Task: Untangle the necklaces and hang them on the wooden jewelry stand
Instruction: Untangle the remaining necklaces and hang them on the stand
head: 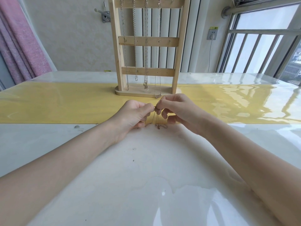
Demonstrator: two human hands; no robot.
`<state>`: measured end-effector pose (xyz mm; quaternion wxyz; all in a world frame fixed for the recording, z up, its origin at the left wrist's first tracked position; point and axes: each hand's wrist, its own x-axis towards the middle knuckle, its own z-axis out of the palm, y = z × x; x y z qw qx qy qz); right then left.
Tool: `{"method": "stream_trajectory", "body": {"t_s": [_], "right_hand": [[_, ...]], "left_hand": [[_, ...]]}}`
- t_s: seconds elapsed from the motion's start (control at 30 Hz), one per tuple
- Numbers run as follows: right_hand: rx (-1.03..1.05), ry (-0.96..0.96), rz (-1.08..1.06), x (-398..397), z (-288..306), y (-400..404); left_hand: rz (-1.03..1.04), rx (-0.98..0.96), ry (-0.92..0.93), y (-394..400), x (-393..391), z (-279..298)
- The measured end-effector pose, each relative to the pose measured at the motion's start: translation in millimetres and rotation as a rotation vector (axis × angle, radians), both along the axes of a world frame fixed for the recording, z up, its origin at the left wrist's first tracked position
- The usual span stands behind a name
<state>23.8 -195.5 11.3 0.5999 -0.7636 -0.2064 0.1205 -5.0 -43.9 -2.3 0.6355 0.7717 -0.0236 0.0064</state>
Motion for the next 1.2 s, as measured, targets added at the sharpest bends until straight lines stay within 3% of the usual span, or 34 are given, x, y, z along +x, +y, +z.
{"method": "stream_trajectory", "body": {"t_s": [0.2, 0.5, 0.77, 1.2], "right_hand": [[0.091, 0.015, -0.097, -2, -2, 8], [0.089, 0.123, 0.022, 5, 1, -5], [0.062, 0.093, -0.104, 1, -4, 3], [0.067, -0.043, -0.131, -1, -4, 6]], "left_hand": [[-0.039, -0.020, 0.012, -4, -1, 0], [0.045, -0.124, 0.013, 2, -1, 3], [0.117, 0.121, -0.241, 2, -4, 7], [0.171, 0.074, -0.076, 5, -3, 6]]}}
